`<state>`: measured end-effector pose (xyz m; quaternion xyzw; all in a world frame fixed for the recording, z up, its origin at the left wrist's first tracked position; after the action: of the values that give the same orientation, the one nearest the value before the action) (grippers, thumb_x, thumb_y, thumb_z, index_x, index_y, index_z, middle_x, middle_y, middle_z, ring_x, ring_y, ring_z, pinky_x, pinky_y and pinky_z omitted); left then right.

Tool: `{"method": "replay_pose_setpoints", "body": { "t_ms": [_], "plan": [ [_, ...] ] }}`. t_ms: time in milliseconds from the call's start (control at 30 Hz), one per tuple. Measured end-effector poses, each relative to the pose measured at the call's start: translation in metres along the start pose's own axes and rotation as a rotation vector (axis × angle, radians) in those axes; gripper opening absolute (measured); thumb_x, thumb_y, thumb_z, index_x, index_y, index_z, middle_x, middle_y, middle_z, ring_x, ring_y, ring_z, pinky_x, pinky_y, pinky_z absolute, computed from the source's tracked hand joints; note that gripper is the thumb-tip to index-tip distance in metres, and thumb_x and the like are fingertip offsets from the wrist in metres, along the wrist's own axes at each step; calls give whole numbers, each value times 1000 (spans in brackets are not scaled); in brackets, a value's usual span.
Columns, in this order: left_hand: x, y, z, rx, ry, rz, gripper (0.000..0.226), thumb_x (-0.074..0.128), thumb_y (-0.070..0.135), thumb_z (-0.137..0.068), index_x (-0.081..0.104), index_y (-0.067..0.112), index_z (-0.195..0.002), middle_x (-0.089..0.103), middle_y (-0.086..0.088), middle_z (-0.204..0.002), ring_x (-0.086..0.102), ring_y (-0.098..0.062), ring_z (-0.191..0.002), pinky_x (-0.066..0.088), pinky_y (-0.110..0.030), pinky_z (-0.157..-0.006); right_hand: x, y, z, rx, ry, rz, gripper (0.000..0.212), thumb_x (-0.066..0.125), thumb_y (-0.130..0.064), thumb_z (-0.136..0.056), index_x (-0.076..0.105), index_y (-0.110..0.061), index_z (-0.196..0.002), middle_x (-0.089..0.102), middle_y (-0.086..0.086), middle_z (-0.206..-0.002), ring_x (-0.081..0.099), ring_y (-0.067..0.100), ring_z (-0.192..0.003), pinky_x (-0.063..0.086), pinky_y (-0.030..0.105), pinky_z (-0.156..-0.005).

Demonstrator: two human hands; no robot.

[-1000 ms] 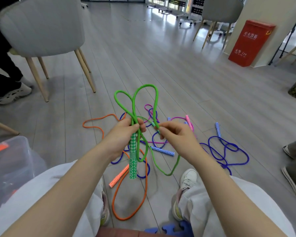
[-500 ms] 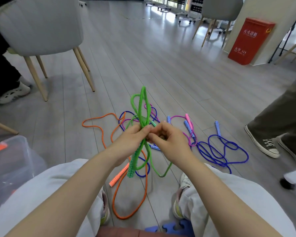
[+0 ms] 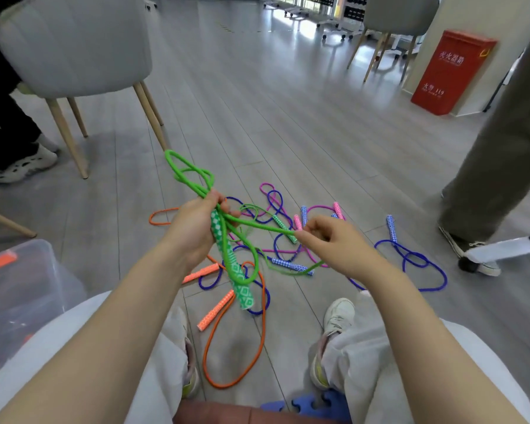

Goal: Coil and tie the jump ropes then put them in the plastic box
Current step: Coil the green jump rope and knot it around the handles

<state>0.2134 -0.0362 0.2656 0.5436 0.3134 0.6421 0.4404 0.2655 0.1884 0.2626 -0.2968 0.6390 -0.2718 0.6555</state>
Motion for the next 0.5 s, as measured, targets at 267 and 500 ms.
{"method": "replay_pose_setpoints", "body": {
  "t_ms": [267,500],
  "plan": [
    [-40,33,-17,123,249,213,32,37,22,-105,45,13,-76,49,5,-47,54,-10,-45,52,-22,-51,-53,23,7,133,192,83,38,59,-47,-91,58,-15,-69,40,-8,-50,35,11,-52,32,30,-56],
    [-13,15,5,142,134,-340,28,41,25,-104,50,15,-80,52,0,-67,55,-7,-45,48,-26,-56,-22,-2,5,27,96,-202,16,52,-17,-96,61,-14,-84,50,5,-75,42,14,-69,38,33,-68]
  ]
}}
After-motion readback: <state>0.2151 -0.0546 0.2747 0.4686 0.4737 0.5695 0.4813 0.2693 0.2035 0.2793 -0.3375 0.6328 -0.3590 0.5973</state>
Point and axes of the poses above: each hand's wrist, its own z-axis away from the middle knuckle, its own x-axis out of the palm, y = z × x, the point moved 3 cm from there along -z, towards the middle knuckle
